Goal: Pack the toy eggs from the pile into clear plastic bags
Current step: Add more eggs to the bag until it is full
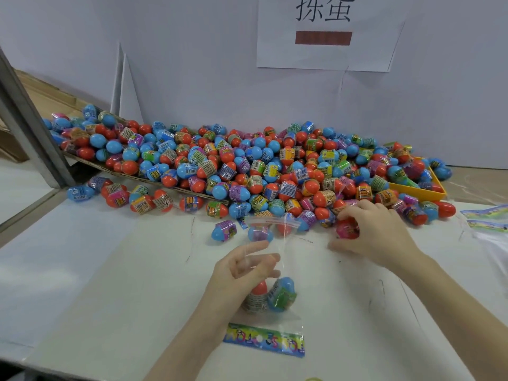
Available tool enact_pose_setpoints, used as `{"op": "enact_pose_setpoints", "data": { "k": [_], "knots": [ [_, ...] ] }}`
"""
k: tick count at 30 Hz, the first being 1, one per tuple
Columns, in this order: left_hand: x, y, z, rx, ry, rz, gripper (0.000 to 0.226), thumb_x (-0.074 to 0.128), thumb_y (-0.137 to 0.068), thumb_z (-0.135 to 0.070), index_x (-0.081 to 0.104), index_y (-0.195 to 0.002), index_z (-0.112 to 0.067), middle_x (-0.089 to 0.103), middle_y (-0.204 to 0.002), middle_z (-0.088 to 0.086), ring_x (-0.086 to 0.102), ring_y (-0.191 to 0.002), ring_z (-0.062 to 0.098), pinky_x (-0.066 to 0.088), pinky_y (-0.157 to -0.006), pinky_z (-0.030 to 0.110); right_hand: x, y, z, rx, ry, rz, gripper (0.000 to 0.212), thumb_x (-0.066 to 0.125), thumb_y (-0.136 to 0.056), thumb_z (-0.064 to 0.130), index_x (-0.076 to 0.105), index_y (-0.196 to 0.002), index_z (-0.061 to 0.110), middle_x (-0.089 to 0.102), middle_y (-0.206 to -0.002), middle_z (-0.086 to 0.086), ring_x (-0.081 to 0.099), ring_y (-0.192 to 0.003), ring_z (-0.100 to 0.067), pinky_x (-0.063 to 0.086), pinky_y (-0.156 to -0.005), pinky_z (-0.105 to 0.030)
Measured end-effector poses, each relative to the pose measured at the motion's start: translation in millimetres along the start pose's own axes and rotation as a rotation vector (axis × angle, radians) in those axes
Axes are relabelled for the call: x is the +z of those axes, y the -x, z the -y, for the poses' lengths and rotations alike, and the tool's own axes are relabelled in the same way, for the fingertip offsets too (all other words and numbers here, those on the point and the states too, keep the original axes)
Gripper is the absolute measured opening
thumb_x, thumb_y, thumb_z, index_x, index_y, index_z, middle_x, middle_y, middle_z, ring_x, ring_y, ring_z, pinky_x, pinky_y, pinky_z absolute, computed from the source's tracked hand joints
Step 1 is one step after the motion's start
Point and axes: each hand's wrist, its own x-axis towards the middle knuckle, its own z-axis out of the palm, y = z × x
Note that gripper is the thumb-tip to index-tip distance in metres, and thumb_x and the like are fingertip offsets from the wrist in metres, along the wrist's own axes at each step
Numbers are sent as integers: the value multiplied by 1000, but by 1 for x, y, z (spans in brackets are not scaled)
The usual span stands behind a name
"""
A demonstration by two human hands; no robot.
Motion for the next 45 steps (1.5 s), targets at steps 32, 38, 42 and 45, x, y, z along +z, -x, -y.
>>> {"op": "enact_pose_setpoints", "data": {
  "k": [32, 38, 42, 45],
  "knots": [
    [23, 1, 1, 5, -23, 135, 48, 78, -67, -11, 57, -108, -27, 70, -95, -14, 67, -86, 2, 50, -68, 13, -60, 52, 51, -376, -1320, 96, 41, 59, -86, 11, 60, -109, 44, 59, -113, 0, 63, -88, -11, 50, -71, -17],
    [21, 2, -1, -8, -2, 160, 62, 78, -57, -15, 55, -114, -25, 70, -100, -11, 67, -91, 5, 52, -75, 17, -66, 48, 59, -259, -1246, -72, 31, 76, -67, 22, 54, -88, 27, 63, -80, 16, 64, -67, -6, 51, -62, -16],
    [21, 2, -1, 5, 17, 153, 51, 68, -72, 6, 55, -113, -21, 69, -105, -3, 67, -89, 8, 52, -76, 18, -70, 49, 63, -291, -778, -292, 31, 75, -64, 37, 55, -85, 27, 57, -77, 22, 56, -77, -5, 46, -70, -18],
    [23, 2, -1, 35, 19, 148, 48, 68, -73, 7, 57, -111, -20, 69, -106, 0, 67, -88, 8, 52, -75, 18, -70, 48, 66, -337, -574, -298, 29, 78, -66, 31, 62, -88, 22, 60, -83, 15, 53, -75, -6, 47, -72, -28]
  ]
}}
